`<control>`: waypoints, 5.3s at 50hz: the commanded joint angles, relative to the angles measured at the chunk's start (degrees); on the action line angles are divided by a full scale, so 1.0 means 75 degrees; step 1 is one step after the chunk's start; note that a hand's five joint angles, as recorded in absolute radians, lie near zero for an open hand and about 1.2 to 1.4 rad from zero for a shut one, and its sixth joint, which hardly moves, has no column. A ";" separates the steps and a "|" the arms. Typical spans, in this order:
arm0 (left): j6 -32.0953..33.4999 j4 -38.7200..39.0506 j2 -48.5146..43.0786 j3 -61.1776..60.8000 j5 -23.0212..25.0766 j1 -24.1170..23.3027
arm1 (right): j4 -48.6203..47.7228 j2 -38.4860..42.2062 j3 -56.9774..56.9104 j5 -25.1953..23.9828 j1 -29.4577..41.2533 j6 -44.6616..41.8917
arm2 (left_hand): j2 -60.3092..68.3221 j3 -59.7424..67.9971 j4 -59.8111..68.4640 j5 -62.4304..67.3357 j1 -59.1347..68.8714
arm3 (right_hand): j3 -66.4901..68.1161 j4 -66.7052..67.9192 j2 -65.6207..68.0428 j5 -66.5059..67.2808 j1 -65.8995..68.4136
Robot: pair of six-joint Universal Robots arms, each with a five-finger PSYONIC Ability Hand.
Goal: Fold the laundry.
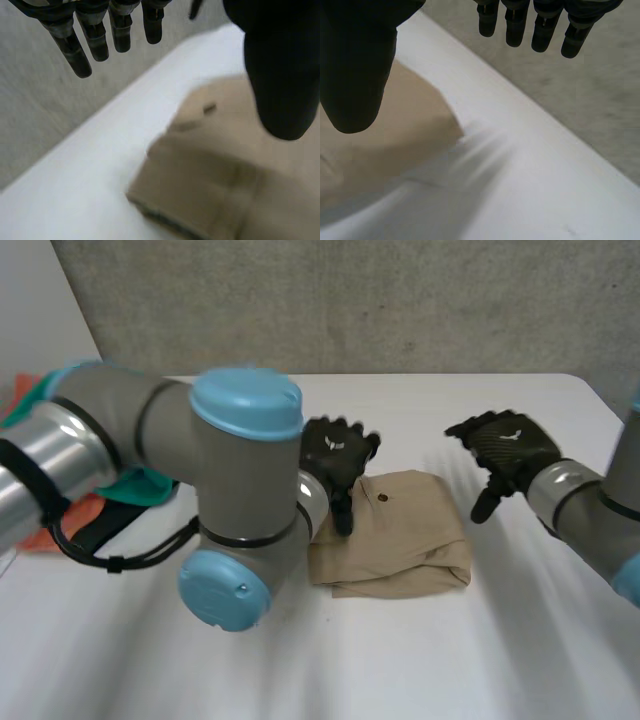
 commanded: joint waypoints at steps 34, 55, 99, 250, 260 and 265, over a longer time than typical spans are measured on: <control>-0.1064 0.0709 0.0789 -0.0313 0.4067 0.0422 | -0.1990 0.1482 0.0698 -0.0175 -0.0034 0.2920 | -0.0121 -0.0028 -0.0188 -0.0321 0.0149 | 0.9080 0.9092 0.9199 0.9018 0.9177; -0.1228 0.0756 0.1375 -0.0208 0.3973 0.0386 | -0.0737 0.5851 -0.7339 0.0740 -0.2951 0.2768 | -0.0121 -0.0028 -0.0188 -0.0321 0.0149 | 0.9080 0.9092 0.9199 0.9018 0.9177; -0.0155 0.0944 0.1879 -0.0090 0.0542 0.2223 | -0.3186 0.0288 0.0377 -0.1802 -0.3058 -0.2330 | -0.0149 -0.0057 -0.0217 -0.0350 0.0121 | -0.0254 -0.0241 -0.0134 -0.0315 -0.0156; 0.0729 0.1681 0.3030 -0.4509 0.1770 0.2239 | -0.0514 0.0284 -0.1411 -0.1745 -0.1089 -0.2599 | 0.9184 0.9276 0.9116 0.8984 0.9454 | 0.9080 0.9092 0.9199 0.9018 0.9177; 0.0752 0.1881 0.0181 -0.2261 0.0014 0.1559 | -0.1109 0.2805 -0.3123 -0.0741 -0.1077 -0.3828 | 0.9184 0.9276 0.9116 0.8984 0.9454 | -0.0254 -0.0241 -0.0134 -0.0315 -0.0156; 0.0682 0.1951 -0.0008 -0.1392 -0.0516 0.1593 | -0.1966 0.2444 -0.2762 0.0808 -0.0995 -0.3585 | 0.9184 0.9276 0.9116 0.8984 0.9454 | -0.0254 -0.0241 -0.0134 -0.0315 -0.0156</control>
